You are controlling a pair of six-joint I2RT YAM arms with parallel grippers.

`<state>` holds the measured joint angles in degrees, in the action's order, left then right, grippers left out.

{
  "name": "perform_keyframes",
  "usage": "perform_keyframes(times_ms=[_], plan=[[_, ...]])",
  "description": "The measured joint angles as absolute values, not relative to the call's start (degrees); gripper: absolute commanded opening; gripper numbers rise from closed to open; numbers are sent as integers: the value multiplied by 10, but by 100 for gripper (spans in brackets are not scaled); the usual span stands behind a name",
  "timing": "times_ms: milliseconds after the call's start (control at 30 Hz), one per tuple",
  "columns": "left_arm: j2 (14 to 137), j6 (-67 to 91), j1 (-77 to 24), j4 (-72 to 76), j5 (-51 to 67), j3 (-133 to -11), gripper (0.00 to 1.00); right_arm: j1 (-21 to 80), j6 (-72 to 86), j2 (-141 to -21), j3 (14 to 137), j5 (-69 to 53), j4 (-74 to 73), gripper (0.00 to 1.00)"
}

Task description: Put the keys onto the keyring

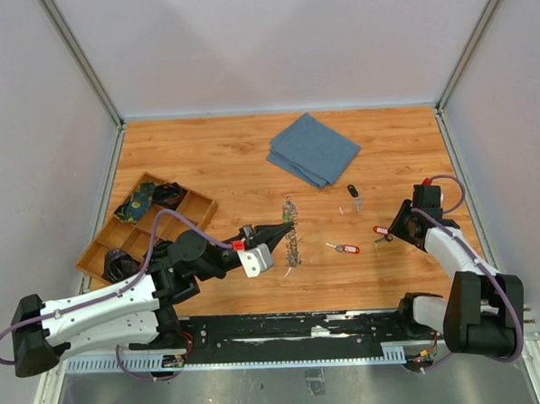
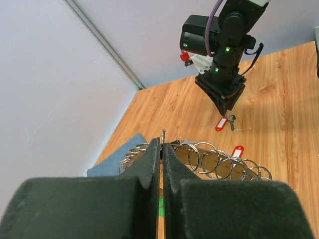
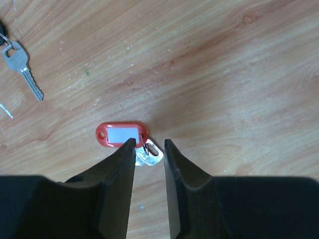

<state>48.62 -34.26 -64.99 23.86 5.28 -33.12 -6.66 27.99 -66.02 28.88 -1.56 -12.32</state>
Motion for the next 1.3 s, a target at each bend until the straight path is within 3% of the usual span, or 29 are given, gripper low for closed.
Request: perform_keyframes(times_ms=[667, 900, 1067, 1300], plan=[[486, -343, -650, 238, 57, -331, 1, -70, 274, -679, 283, -50, -119, 21], [486, -343, -650, 239, 57, -331, 0, -70, 270, -683, 283, -51, -121, 13], [486, -343, -650, 238, 57, -331, 0, -70, 265, -683, 283, -61, -121, 1], [489, -340, -650, 236, 57, -333, 0, -70, 243, -667, 285, -75, -129, 1]])
